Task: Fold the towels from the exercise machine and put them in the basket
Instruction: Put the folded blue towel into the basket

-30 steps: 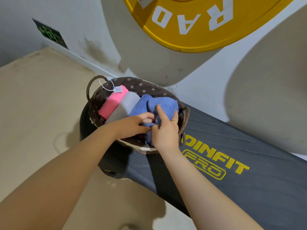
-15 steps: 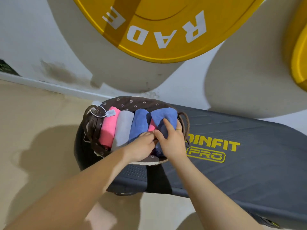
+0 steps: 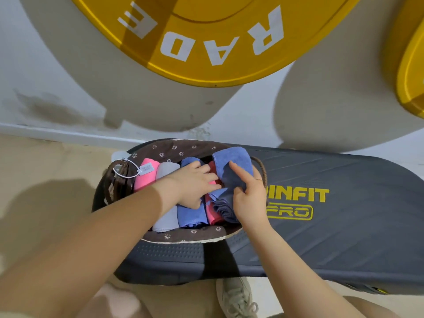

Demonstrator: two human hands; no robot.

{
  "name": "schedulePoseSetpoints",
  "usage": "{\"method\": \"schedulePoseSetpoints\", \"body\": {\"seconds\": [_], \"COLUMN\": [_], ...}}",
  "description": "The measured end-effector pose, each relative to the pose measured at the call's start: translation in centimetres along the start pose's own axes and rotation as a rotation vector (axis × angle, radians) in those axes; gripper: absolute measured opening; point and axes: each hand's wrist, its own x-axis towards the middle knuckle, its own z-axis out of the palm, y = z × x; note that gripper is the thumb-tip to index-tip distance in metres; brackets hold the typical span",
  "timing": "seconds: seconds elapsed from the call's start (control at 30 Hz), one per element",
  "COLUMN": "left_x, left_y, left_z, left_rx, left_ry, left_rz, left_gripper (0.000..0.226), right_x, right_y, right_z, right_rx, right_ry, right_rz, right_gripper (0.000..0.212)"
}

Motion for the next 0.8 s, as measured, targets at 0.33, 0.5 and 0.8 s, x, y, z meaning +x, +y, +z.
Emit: {"method": "schedulePoseSetpoints", "body": {"seconds": [0.33, 0.5, 0.8], "left_x": [-1.6, -2.2, -3.4], "left_y": [0.4, 0.0, -0.4], "left_z": [1.1, 2.1, 2.9], "left_rx": [0.119, 0.155, 0.023], "left_ry": [0.082, 0.117, 0.220], "left_rz": [-0.052, -0.040, -0.024], "left_gripper": [0.046, 0.036, 0.044], "right_x": [-0.2, 0.3, 1.0], "right_y": [-1.4, -1.5, -0.3], "right_z": [0.2, 0.2, 3.0], "right_rx": [-0.670, -0.878, -1.331], "right_ry": [-0.280, -0.431, -0.413], "right_rz": [0.031, 0.054, -0.062], "right_gripper": [0.058, 0.070, 0.046]}}
